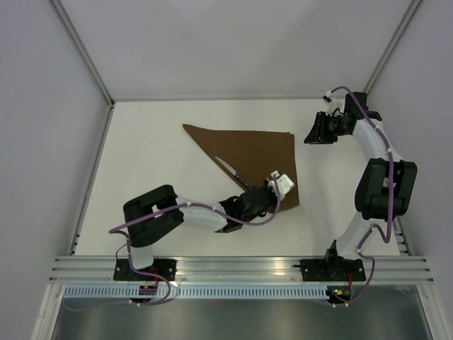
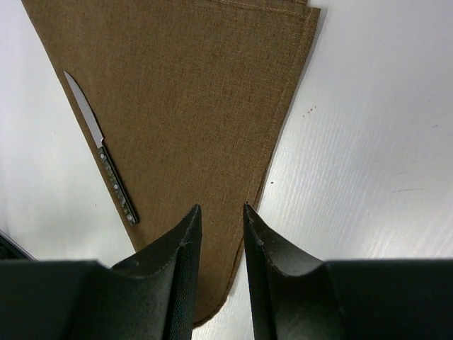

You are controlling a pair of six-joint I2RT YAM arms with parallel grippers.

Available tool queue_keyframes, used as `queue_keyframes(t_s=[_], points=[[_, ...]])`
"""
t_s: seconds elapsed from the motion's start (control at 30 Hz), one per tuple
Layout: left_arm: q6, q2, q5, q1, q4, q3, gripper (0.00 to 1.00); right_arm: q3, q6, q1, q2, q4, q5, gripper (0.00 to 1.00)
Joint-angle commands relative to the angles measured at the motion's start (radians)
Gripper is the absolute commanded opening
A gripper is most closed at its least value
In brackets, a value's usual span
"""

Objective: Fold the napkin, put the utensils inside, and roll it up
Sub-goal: Fold the napkin

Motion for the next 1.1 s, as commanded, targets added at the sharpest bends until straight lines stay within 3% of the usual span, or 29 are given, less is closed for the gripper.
queue_keyframes(t_s=[0.0, 0.13, 0.33, 0.6, 1.07], points=[[-0.255, -0.076, 0.065, 0.085, -0.027, -0.045, 0.02, -0.003, 0.007, -0.005, -0.026, 0.021, -0.026, 0.36], [-0.43, -0.118, 0.09, 0.189, -0.061, -0.073, 0.02, -0.002, 0.007, -0.005, -0.023, 0.019, -0.03, 0.36], [-0.556, -0.146, 0.091, 0.332, -0.127, -0.095, 0.02, -0.008, 0.002, -0.005, -0.026, 0.013, -0.036, 0.35], [-0.622, -0.123, 0.142, 0.471, -0.205, -0.081, 0.02, -0.01, 0.0, -0.004, -0.027, 0.013, -0.043, 0.35], [-0.63, -0.115, 0.179, 0.574, -0.256, -0.082, 0.02, -0.008, -0.004, 0.001, -0.023, 0.012, -0.043, 0.35]])
